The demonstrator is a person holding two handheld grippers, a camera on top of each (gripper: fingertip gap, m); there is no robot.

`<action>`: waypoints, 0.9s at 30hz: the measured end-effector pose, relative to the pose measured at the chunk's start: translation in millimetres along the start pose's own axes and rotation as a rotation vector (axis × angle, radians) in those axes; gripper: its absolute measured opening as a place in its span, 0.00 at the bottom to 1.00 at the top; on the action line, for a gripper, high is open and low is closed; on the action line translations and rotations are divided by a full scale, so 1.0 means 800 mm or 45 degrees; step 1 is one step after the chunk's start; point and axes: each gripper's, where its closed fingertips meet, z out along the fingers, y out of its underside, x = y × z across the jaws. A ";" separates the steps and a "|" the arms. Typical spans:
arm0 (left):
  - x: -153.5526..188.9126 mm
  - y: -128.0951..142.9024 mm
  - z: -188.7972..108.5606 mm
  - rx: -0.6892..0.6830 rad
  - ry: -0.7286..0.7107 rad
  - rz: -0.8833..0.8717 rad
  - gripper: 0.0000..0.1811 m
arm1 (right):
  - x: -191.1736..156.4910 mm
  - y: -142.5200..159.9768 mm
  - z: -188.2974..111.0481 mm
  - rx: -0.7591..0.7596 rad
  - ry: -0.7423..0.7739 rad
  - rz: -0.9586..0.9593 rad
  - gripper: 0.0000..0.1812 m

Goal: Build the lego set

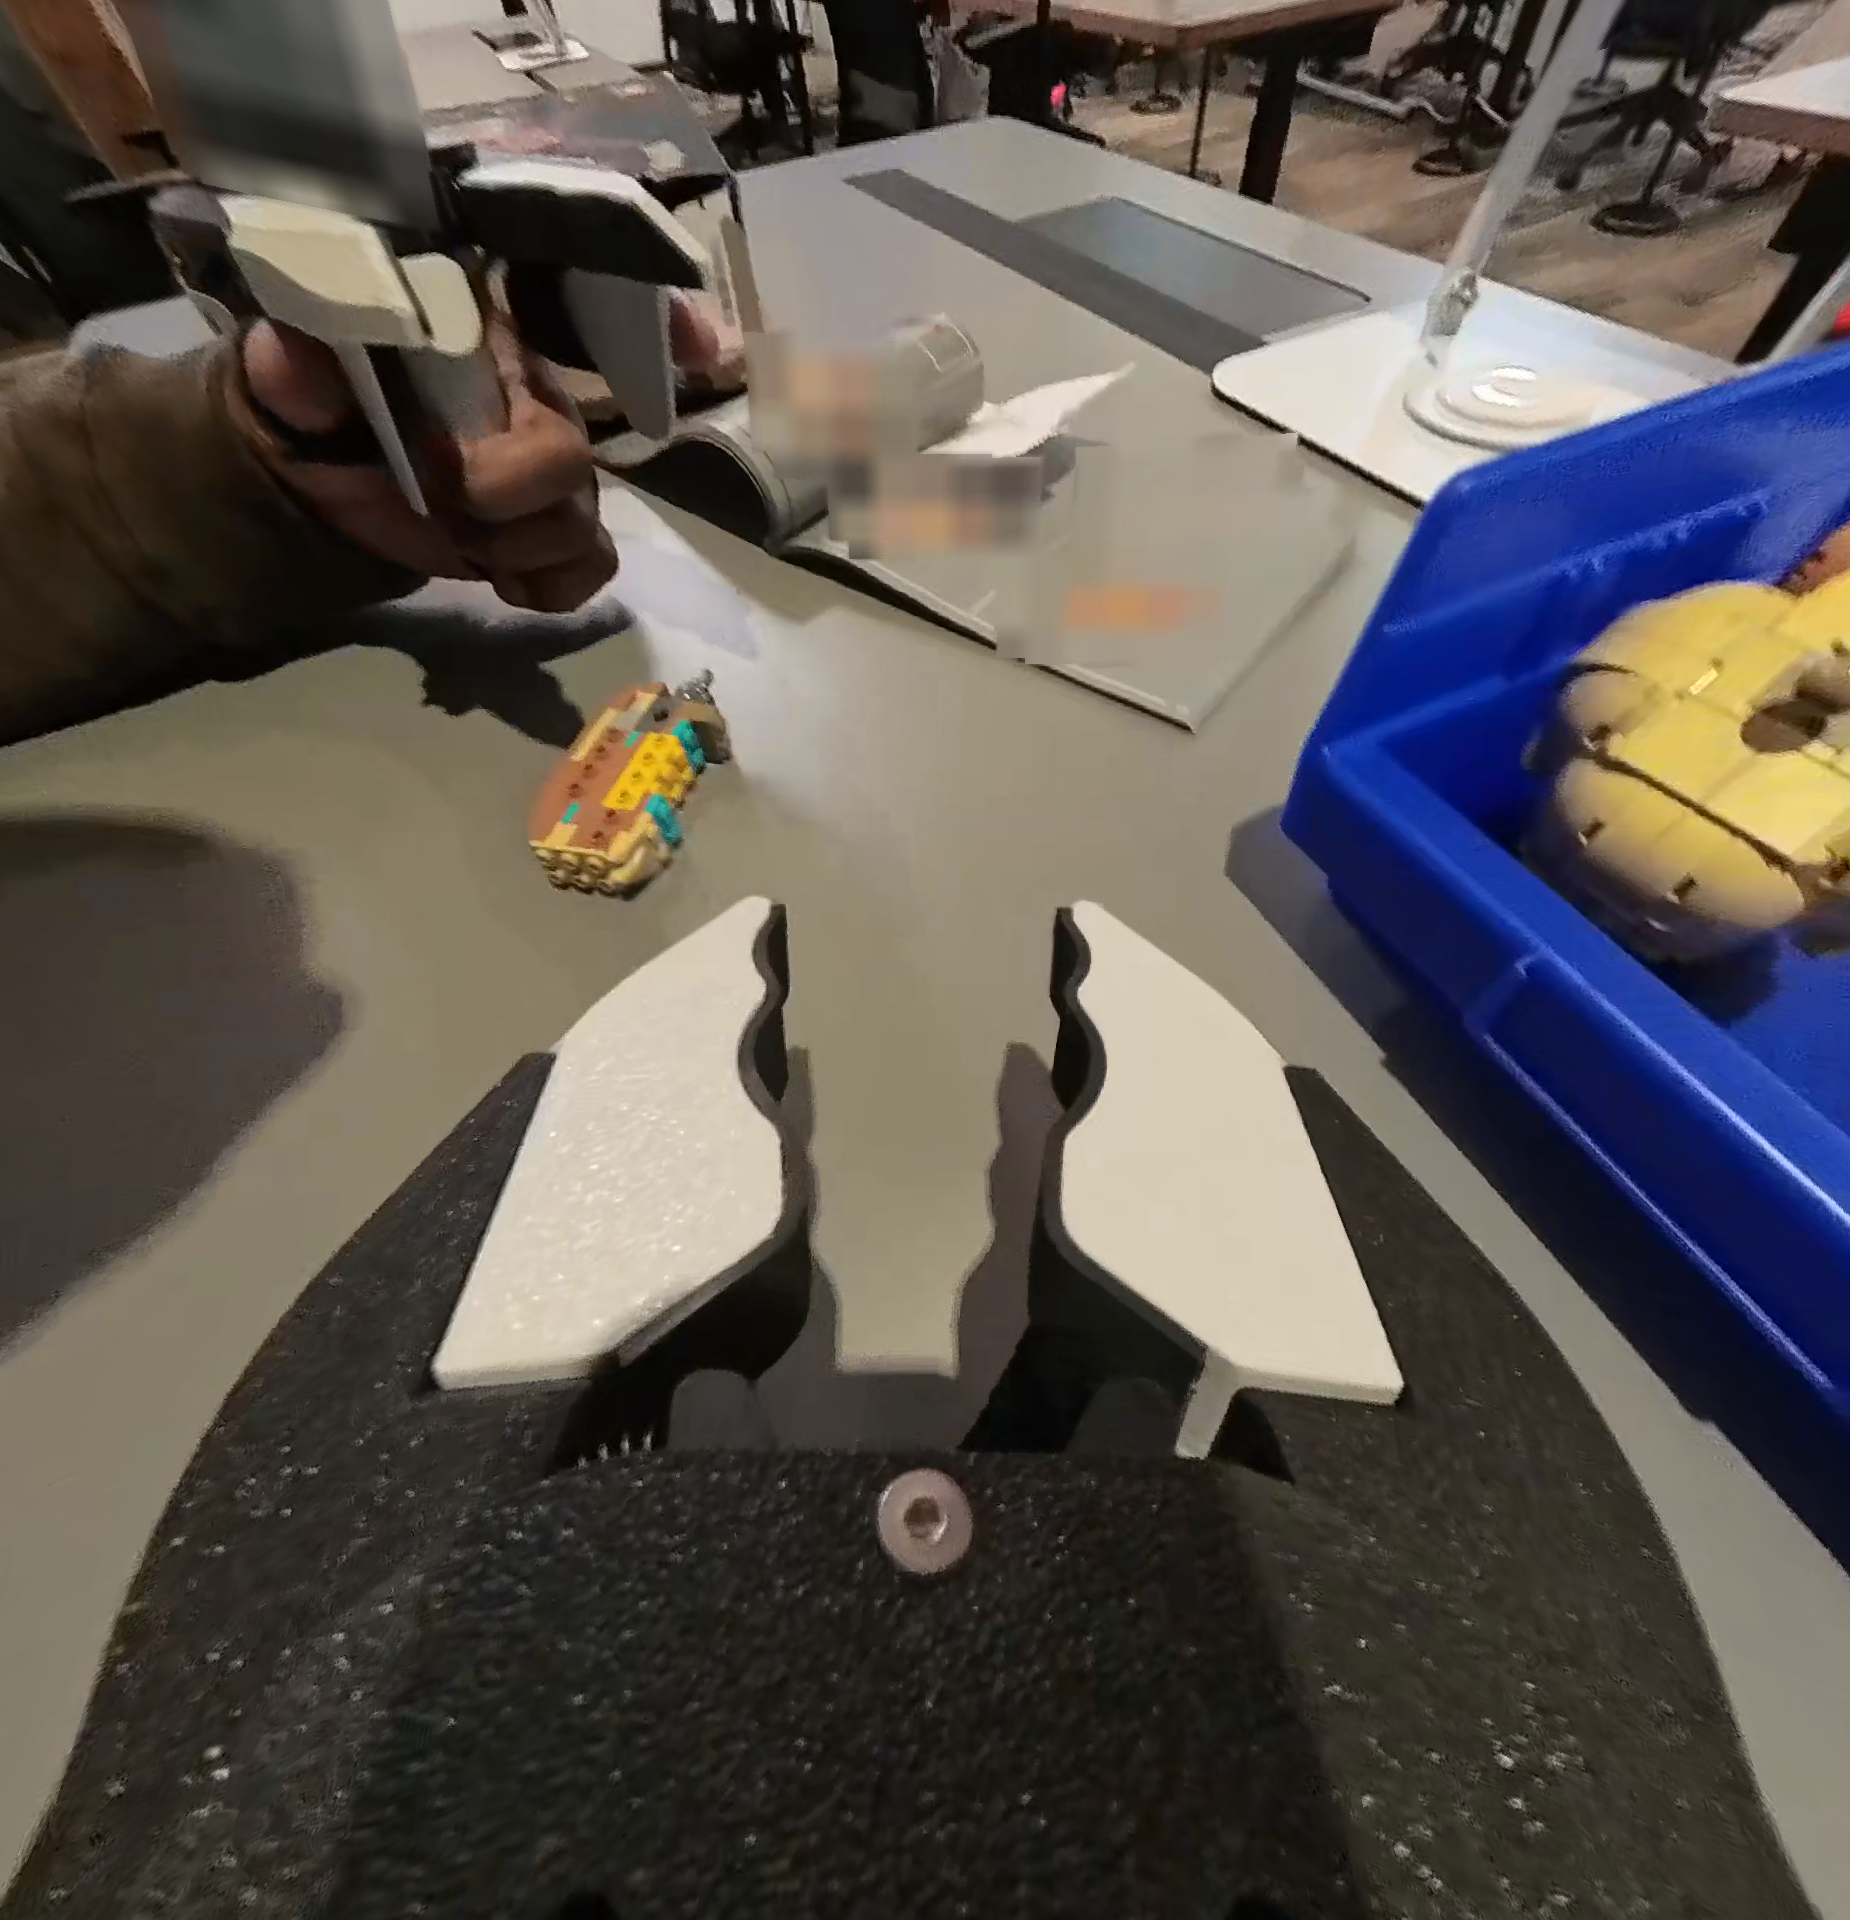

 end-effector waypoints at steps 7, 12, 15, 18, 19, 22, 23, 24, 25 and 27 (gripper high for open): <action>-0.009 0.012 0.002 -0.058 -0.046 -0.013 0.34 | 0.013 0.005 -0.008 -0.012 0.062 -0.018 0.28; -0.010 0.016 0.004 -0.088 -0.070 0.003 0.34 | 0.024 0.006 -0.012 -0.009 0.113 -0.032 0.28; -0.014 0.017 0.004 -0.100 -0.097 0.003 0.33 | 0.030 0.005 -0.015 0.008 0.130 -0.008 0.26; -0.017 0.017 0.003 -0.099 -0.115 -0.008 0.32 | 0.032 0.004 -0.016 0.018 0.131 0.005 0.25; -0.018 0.017 0.003 -0.100 -0.121 -0.012 0.32 | 0.032 0.004 -0.016 0.018 0.132 0.005 0.25; -0.020 0.018 0.002 -0.101 -0.132 -0.025 0.32 | 0.033 0.004 -0.016 0.019 0.140 0.001 0.25; -0.021 0.018 0.002 -0.101 -0.135 -0.029 0.32 | 0.034 0.004 -0.017 0.018 0.149 -0.004 0.25; -0.022 0.019 0.002 -0.102 -0.136 -0.033 0.31 | 0.036 0.004 -0.017 0.018 0.160 -0.010 0.25; -0.022 0.019 0.003 -0.103 -0.138 -0.036 0.31 | 0.037 0.004 -0.018 0.019 0.169 -0.015 0.25; -0.022 0.020 0.003 -0.105 -0.140 -0.038 0.31 | 0.040 0.004 -0.019 0.025 0.178 -0.016 0.24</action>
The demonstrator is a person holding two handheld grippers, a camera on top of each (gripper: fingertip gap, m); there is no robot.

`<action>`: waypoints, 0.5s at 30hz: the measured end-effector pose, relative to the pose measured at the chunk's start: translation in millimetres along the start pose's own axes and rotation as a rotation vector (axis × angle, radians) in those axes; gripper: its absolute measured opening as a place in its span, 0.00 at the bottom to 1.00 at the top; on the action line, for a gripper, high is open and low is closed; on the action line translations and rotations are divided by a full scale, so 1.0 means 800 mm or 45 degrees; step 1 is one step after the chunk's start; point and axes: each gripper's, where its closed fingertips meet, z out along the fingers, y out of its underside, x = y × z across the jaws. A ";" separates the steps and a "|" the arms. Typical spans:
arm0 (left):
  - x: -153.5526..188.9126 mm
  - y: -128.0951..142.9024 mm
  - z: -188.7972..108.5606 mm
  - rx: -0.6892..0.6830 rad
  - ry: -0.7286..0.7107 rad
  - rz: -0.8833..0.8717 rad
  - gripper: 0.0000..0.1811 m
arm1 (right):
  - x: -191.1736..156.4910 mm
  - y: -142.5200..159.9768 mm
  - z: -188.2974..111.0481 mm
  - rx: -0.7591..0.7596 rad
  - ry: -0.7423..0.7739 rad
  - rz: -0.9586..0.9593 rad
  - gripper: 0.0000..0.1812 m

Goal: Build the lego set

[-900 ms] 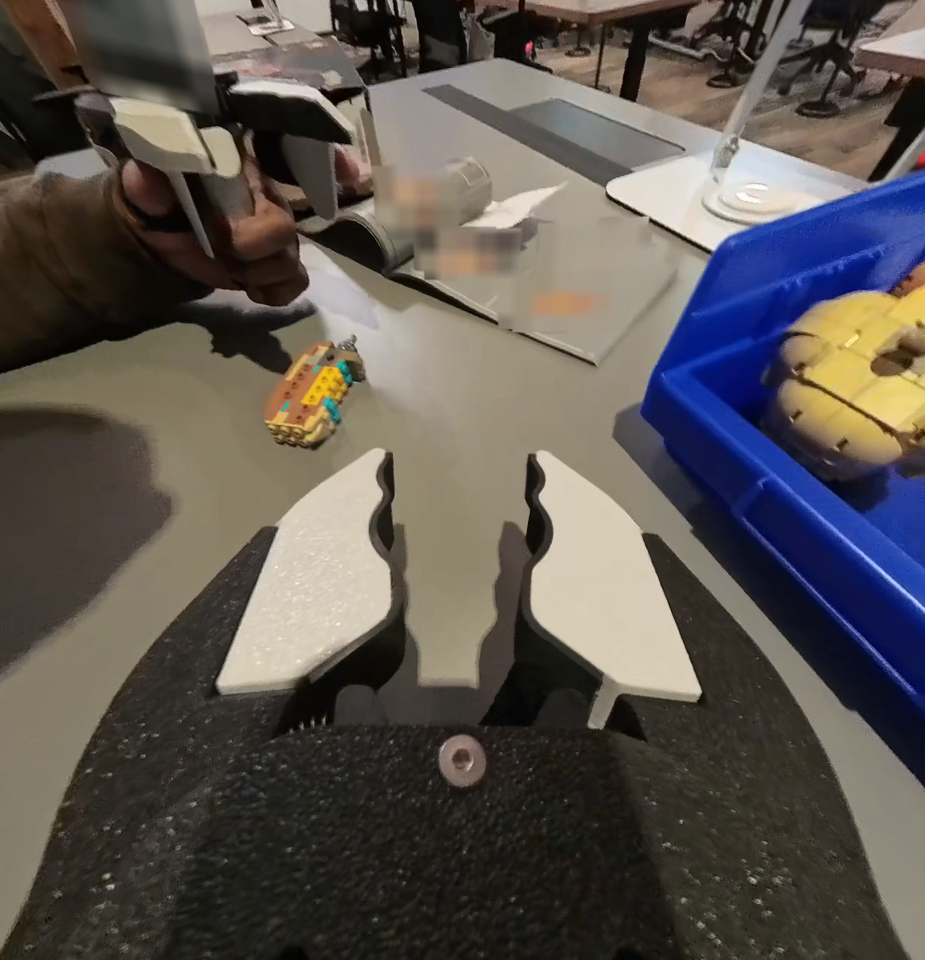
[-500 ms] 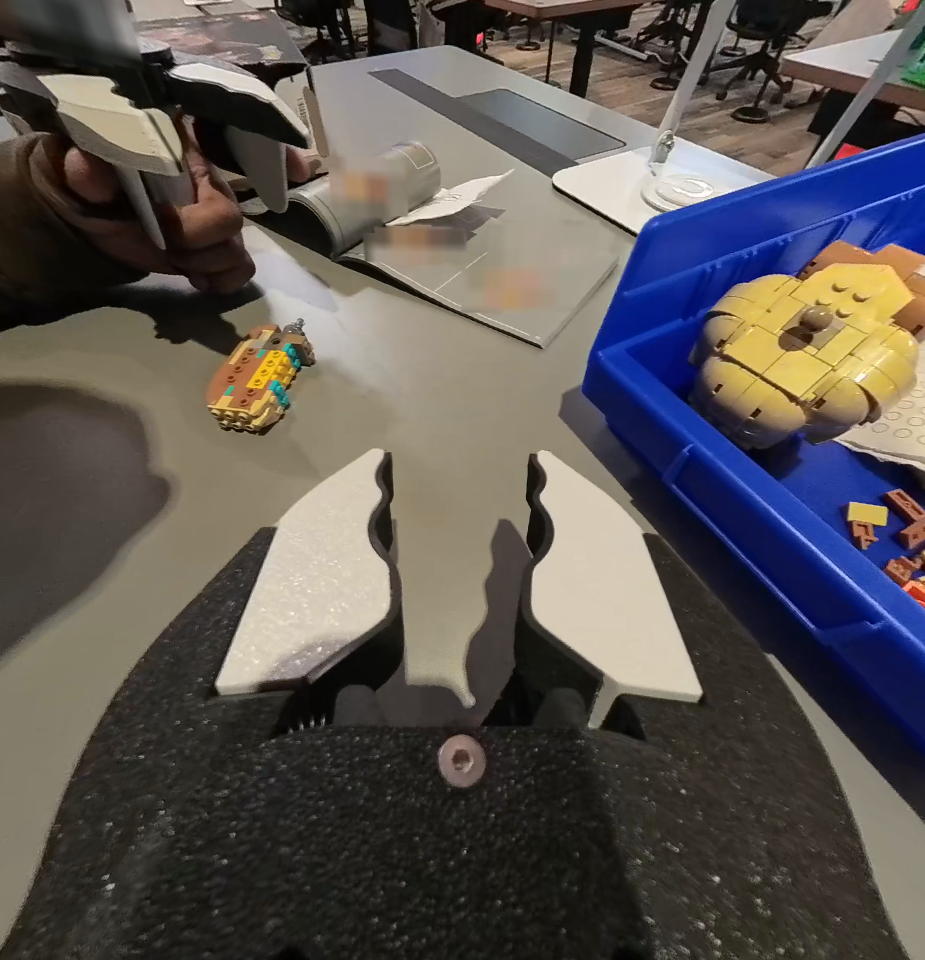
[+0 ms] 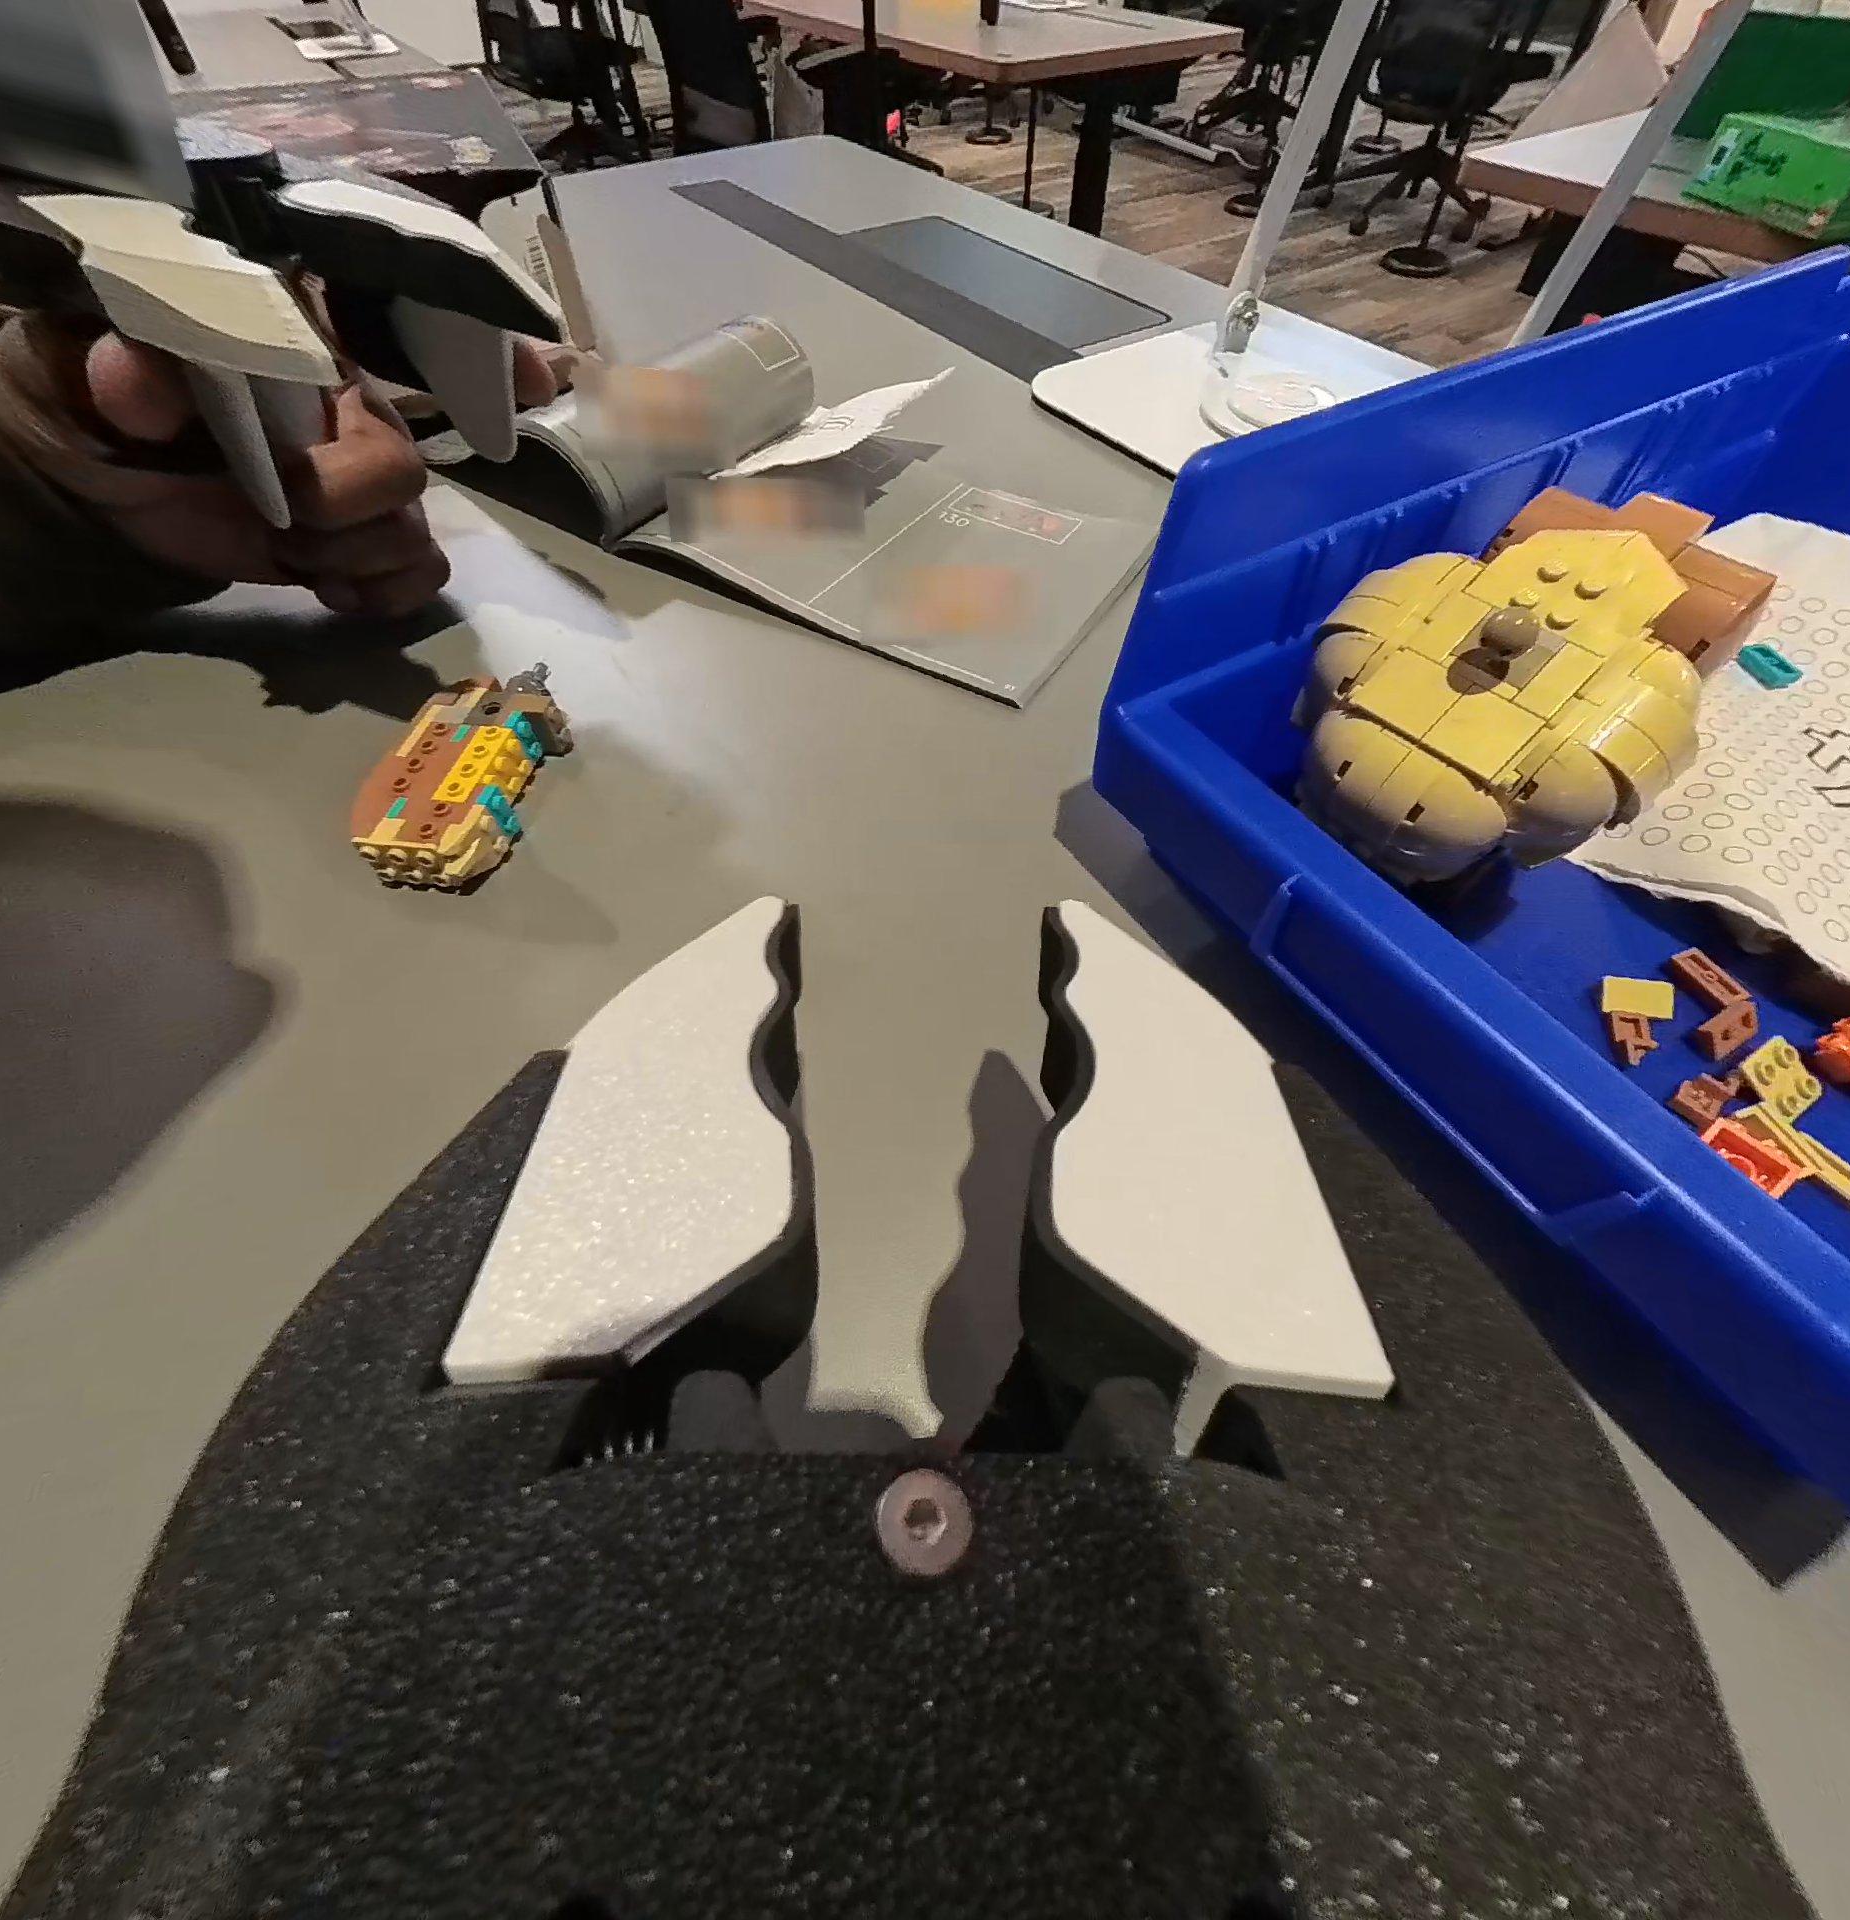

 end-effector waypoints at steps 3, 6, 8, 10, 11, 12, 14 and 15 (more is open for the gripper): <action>0.000 0.000 0.000 0.000 -0.001 -0.003 0.31 | 0.004 -0.001 -0.001 0.012 0.017 0.000 0.24; 0.001 -0.001 0.000 0.002 -0.003 -0.007 0.31 | 0.009 -0.001 -0.003 0.014 0.042 -0.019 0.24; 0.000 -0.001 0.000 -0.001 -0.008 -0.008 0.31 | 0.017 -0.004 -0.007 0.012 0.088 -0.076 0.24; -0.001 -0.002 0.001 0.005 -0.009 -0.012 0.30 | 0.038 -0.016 -0.021 0.022 0.202 -0.201 0.23; -0.002 -0.002 0.001 0.009 -0.012 -0.017 0.30 | 0.054 -0.027 -0.032 0.026 0.285 -0.291 0.23; -0.003 -0.002 0.001 0.014 -0.015 -0.025 0.30 | 0.072 -0.042 -0.047 0.030 0.375 -0.398 0.23; -0.005 -0.006 -0.001 0.035 -0.020 -0.047 0.30 | 0.107 -0.074 -0.075 0.006 0.529 -0.673 0.21; -0.006 -0.009 -0.002 0.050 -0.024 -0.056 0.29 | 0.122 -0.086 -0.084 -0.043 0.567 -0.834 0.20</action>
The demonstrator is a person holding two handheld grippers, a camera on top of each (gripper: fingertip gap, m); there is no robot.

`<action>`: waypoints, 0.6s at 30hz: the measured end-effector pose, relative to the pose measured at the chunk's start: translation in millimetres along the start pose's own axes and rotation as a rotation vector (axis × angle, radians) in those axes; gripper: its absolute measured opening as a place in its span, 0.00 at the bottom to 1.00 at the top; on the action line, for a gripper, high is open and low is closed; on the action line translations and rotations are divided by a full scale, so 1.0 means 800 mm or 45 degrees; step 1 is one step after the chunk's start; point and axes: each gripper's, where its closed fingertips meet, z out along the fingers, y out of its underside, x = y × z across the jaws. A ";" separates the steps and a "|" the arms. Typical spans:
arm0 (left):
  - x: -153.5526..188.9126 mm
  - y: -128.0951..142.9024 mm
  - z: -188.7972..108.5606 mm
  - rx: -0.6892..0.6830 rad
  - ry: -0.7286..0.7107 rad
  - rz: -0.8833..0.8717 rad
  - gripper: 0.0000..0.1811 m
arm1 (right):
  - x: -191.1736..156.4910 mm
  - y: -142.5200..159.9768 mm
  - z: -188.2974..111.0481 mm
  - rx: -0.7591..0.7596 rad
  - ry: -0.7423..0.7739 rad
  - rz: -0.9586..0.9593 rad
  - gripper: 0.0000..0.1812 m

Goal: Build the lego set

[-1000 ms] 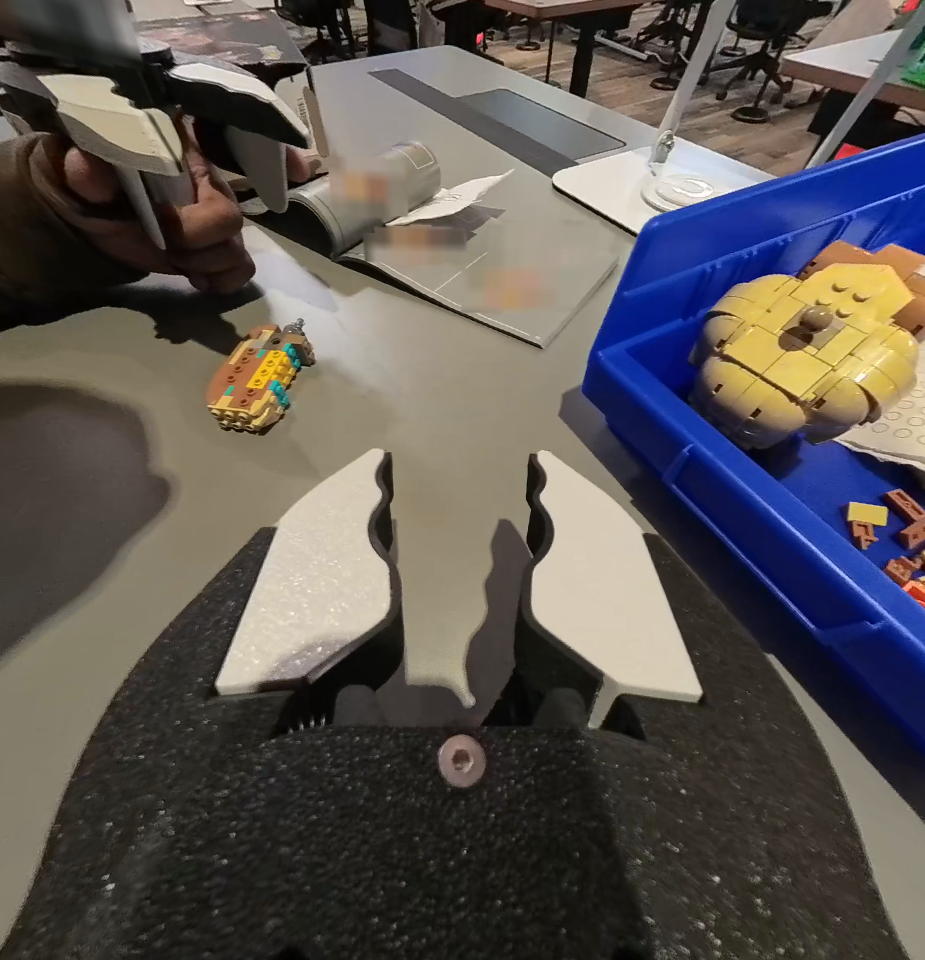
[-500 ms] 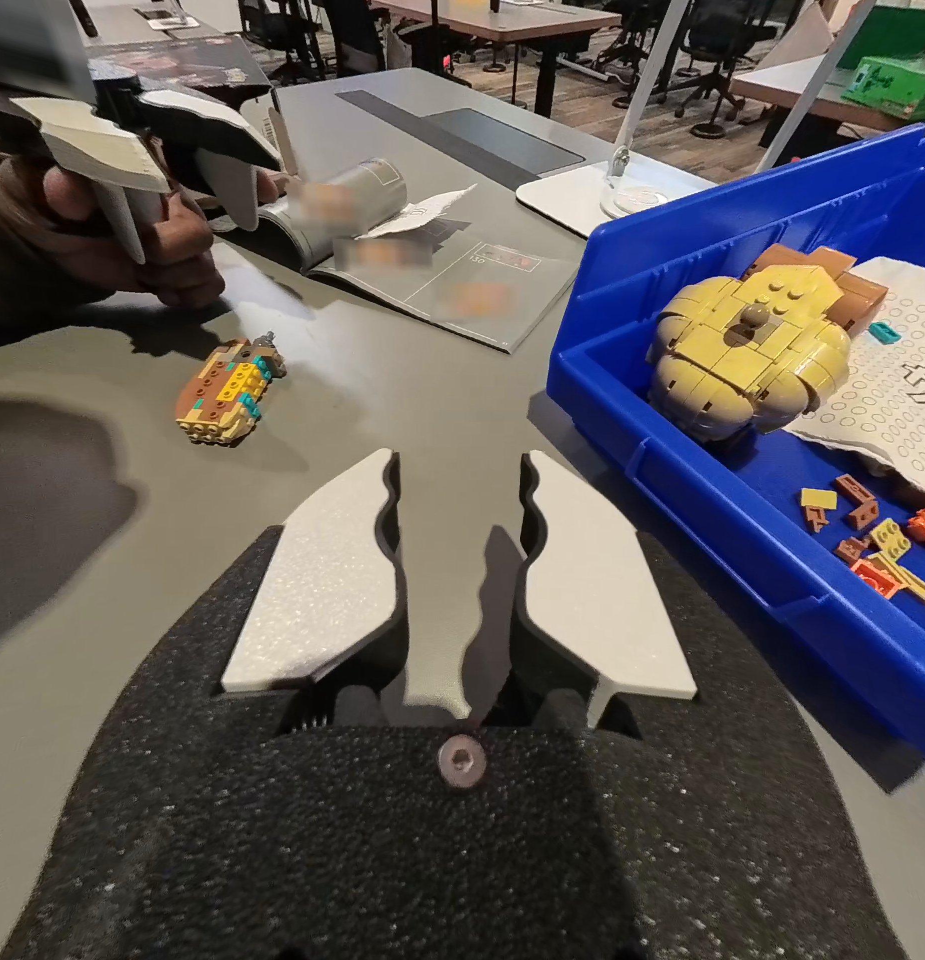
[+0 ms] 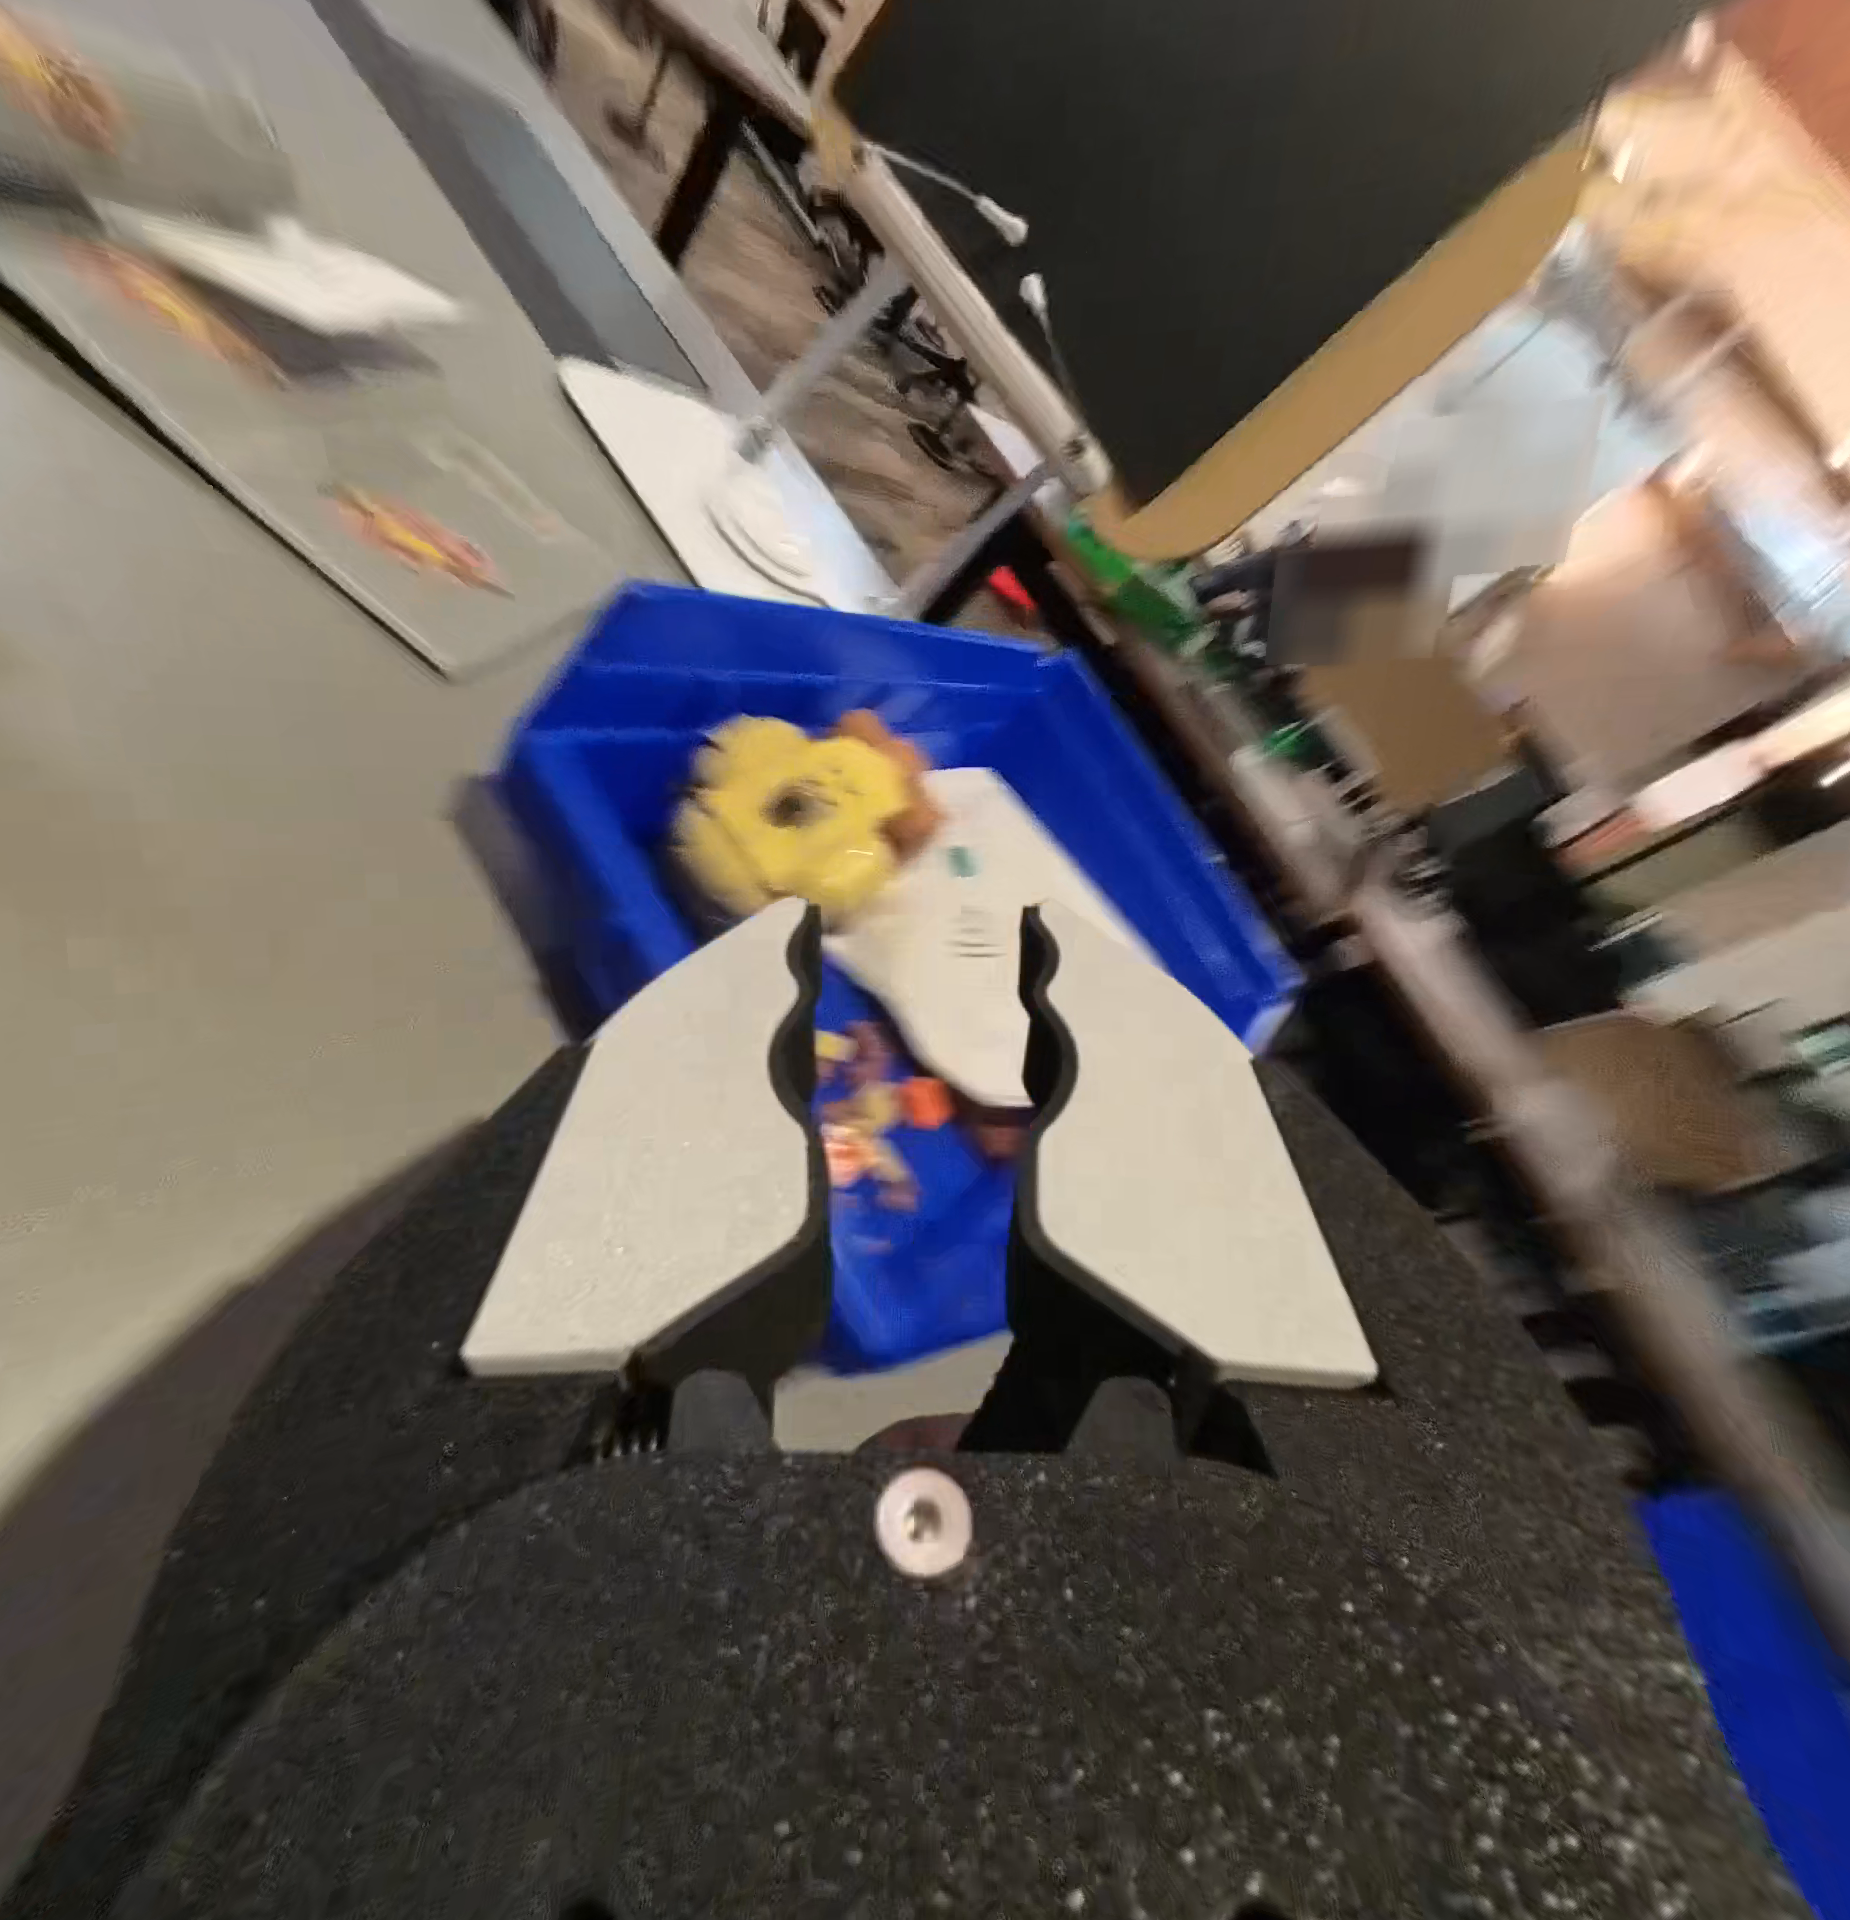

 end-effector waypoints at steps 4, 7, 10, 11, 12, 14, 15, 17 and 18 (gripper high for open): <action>-0.004 -0.009 -0.005 0.043 -0.022 -0.010 0.28 | 0.044 0.028 0.040 -0.225 -0.162 -0.600 0.20; -0.007 -0.010 -0.007 0.051 -0.033 -0.018 0.28 | 0.047 0.062 0.085 -0.410 -0.407 -0.908 0.21; -0.007 -0.011 -0.007 0.050 -0.038 -0.013 0.28 | 0.037 0.099 0.118 -0.630 -0.634 -1.093 0.24; -0.006 -0.012 -0.008 0.053 -0.038 -0.010 0.28 | 0.031 0.110 0.125 -0.697 -0.696 -1.130 0.25; -0.005 -0.013 -0.008 0.057 -0.036 -0.007 0.28 | 0.025 0.120 0.131 -0.755 -0.748 -1.161 0.26; -0.004 -0.016 -0.009 0.065 -0.034 -0.005 0.28 | 0.018 0.140 0.139 -0.845 -0.810 -1.239 0.27; -0.003 -0.017 -0.009 0.068 -0.034 -0.004 0.28 | 0.016 0.150 0.142 -0.882 -0.826 -1.282 0.27; -0.002 -0.019 -0.009 0.073 -0.030 -0.007 0.28 | 0.013 0.164 0.148 -0.938 -0.839 -1.363 0.27; -0.002 -0.020 -0.009 0.078 -0.027 -0.014 0.28 | 0.012 0.169 0.151 -0.961 -0.834 -1.406 0.27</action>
